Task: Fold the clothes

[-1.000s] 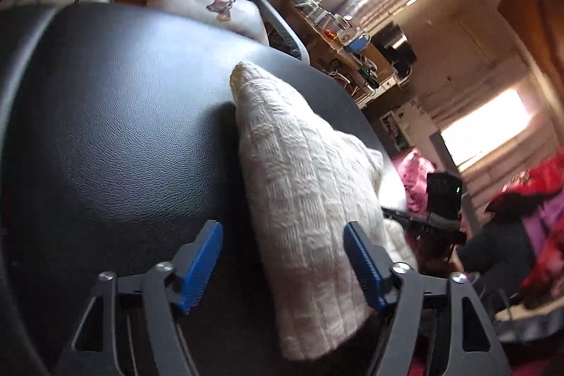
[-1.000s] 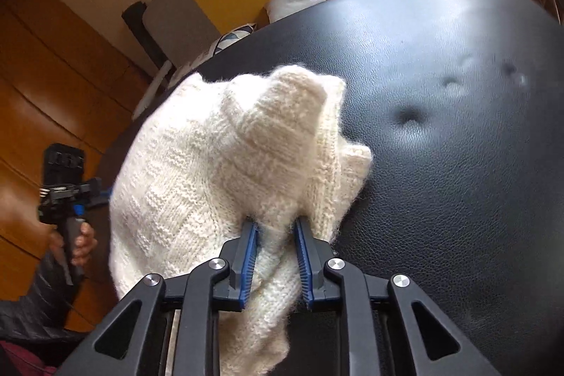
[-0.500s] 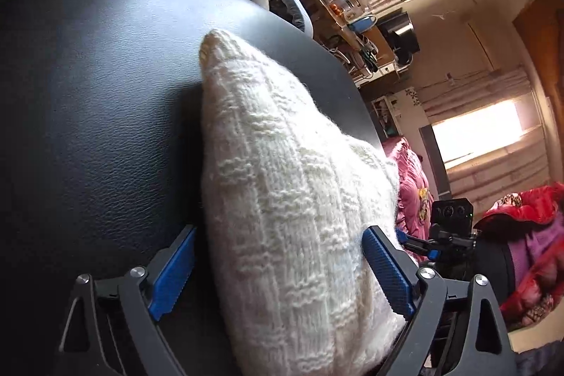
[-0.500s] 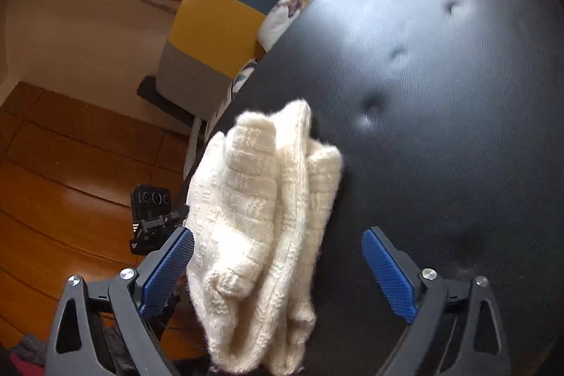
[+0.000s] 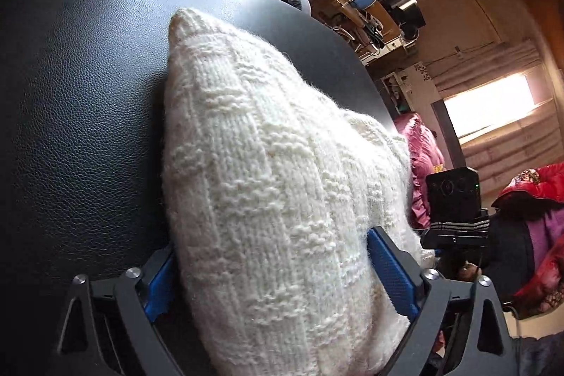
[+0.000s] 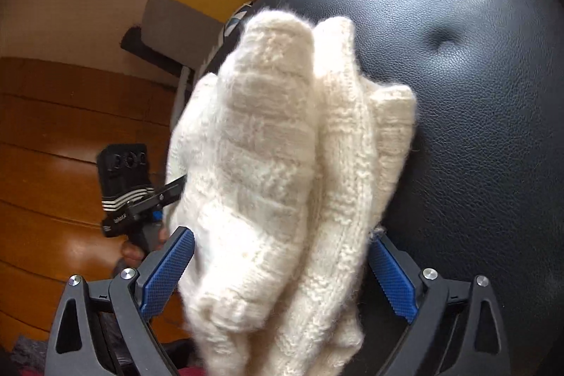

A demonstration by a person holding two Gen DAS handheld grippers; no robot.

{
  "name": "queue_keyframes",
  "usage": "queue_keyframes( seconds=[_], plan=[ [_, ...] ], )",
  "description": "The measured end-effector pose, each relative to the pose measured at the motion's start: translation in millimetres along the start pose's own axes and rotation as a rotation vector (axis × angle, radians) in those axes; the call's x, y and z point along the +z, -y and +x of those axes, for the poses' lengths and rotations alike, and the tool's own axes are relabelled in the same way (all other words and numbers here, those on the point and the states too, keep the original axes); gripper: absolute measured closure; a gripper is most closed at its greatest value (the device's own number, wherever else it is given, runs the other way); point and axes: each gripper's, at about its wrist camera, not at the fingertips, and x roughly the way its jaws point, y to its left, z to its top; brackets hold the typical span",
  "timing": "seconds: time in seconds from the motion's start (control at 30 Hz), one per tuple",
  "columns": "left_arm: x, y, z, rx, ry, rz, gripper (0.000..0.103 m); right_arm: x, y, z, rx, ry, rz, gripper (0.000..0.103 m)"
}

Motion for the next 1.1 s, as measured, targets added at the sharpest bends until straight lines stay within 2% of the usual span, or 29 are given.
queue_keyframes(
  seconds=[0.03,0.07,0.1,0.17,0.3,0.4,0.57,0.67,0.77,0.87,1.1],
  plan=[
    [-3,0,-2,0.009,0.011,0.007,0.036,-2,-3,1,-0.031,-0.002,-0.017,0.008],
    [-6,-1,-5,0.014,0.022,0.012,0.043,-4,-4,1,-0.058,0.000,-0.020,0.025],
    [-9,0,-7,0.023,0.034,0.023,0.046,-5,-4,-1,-0.080,0.007,-0.007,0.043],
    [-16,3,-10,0.042,0.055,0.041,0.050,-10,-4,-1,-0.079,0.026,-0.008,0.054],
    [-28,11,-12,0.083,0.087,0.074,0.053,-21,-7,0,-0.060,0.069,-0.036,0.057],
    [-40,8,-16,0.057,0.117,0.052,0.055,-27,-10,-1,-0.046,0.097,-0.055,0.059],
    [-56,6,-23,-0.106,0.177,0.001,0.058,-37,-12,-8,0.037,0.145,-0.051,0.065],
    [-51,22,-22,-0.186,0.184,0.022,0.058,-43,-9,-18,0.119,0.181,-0.036,0.066],
    [-40,51,-17,-0.228,0.170,0.097,0.058,-49,-6,-39,0.172,0.251,-0.022,0.066],
    [-23,88,-5,-0.258,0.143,0.189,0.058,-52,0,-81,0.136,0.353,-0.021,0.066],
    [49,186,48,-0.373,0.083,0.369,0.058,-55,15,-179,0.035,0.586,-0.012,0.066]
  ],
)
